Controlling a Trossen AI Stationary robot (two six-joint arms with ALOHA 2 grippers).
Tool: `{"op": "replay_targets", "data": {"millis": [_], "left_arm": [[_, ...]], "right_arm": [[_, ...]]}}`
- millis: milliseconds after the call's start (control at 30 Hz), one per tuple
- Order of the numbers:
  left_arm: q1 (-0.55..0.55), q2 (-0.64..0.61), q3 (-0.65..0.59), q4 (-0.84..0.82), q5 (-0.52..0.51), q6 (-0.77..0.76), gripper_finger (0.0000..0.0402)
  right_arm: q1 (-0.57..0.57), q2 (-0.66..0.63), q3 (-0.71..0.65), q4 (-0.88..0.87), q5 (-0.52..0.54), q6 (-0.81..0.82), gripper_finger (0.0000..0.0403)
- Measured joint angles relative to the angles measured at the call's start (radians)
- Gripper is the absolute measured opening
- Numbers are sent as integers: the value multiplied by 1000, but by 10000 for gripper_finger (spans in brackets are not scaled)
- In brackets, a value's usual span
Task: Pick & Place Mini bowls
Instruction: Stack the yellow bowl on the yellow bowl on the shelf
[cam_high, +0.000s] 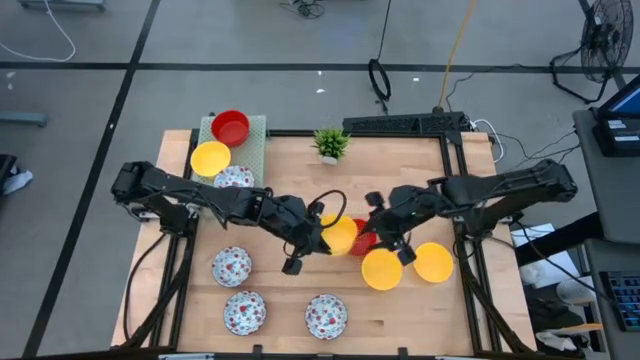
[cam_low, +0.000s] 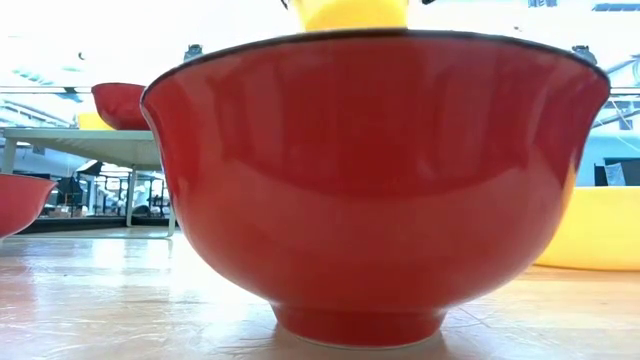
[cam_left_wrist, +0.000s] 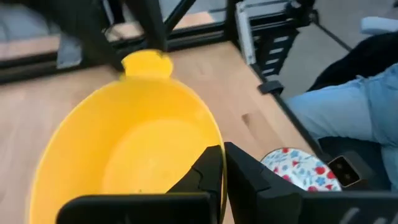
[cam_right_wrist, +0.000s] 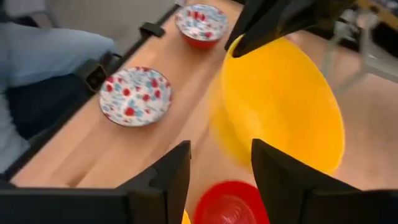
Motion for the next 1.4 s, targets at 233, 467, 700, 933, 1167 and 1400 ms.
{"op": "replay_targets", "data": {"millis": [233, 467, 700, 933, 1167, 1400], "left_arm": [[53, -12, 0, -96, -110, -50, 12], [120, -78, 2, -251, -352, -111, 9], [213, -198, 1, -427, -580, -313, 6], [337, -314, 1, -625, -771, -437, 5], [486, -358, 1, -856, -840, -607, 6], [566, -359, 0, -1079, -864, -781, 7]], "right_arm": [[0, -84, 0, -72, 222, 66, 156], [0, -95, -10, -164, 334, 206, 154], [-1, -95, -105, -151, 362, 231, 153], [-6, -95, -187, -63, 359, 187, 153], [-6, -95, -213, -10, 357, 181, 151], [-6, -94, -223, -10, 357, 181, 150]]}}
